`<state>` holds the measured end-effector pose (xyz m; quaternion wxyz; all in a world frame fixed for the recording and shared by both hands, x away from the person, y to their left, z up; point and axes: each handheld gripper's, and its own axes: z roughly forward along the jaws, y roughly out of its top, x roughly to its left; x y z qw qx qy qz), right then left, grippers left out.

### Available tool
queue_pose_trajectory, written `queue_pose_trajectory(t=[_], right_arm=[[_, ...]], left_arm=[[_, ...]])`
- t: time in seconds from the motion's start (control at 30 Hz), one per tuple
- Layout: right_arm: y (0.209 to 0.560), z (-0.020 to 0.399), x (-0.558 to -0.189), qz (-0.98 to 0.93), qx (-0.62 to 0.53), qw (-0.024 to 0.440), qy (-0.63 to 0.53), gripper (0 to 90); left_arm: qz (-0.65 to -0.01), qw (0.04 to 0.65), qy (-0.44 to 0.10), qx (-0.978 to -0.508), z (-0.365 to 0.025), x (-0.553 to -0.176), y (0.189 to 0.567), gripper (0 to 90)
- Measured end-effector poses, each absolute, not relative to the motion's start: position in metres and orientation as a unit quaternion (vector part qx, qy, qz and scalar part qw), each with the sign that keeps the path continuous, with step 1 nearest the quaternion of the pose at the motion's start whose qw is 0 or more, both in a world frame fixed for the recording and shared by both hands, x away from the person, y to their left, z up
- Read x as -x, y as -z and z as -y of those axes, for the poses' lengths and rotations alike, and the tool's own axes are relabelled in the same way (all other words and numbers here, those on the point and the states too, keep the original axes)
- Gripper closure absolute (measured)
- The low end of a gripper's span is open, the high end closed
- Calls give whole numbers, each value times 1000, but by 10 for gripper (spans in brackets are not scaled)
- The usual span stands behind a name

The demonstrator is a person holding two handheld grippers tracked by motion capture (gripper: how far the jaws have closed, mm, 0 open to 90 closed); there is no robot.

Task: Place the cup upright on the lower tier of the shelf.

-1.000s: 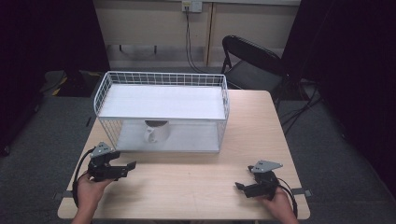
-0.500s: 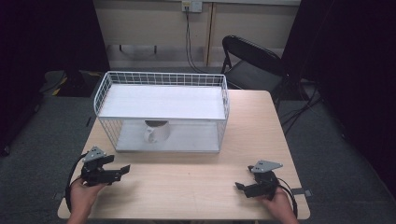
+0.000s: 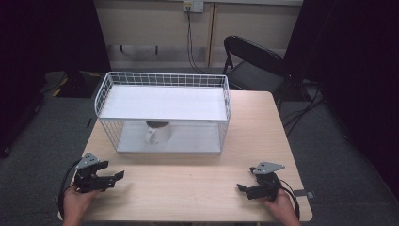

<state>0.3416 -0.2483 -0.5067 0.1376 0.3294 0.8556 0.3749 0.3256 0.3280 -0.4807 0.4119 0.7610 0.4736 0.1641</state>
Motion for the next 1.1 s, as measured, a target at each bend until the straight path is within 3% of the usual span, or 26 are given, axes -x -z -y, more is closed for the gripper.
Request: queue_pose_trajectory(t=[1.1], right_arm=[[507, 248, -342, -856, -329, 137, -375, 122]], left_arm=[[-459, 355, -180, -794, -334, -322, 502, 154]])
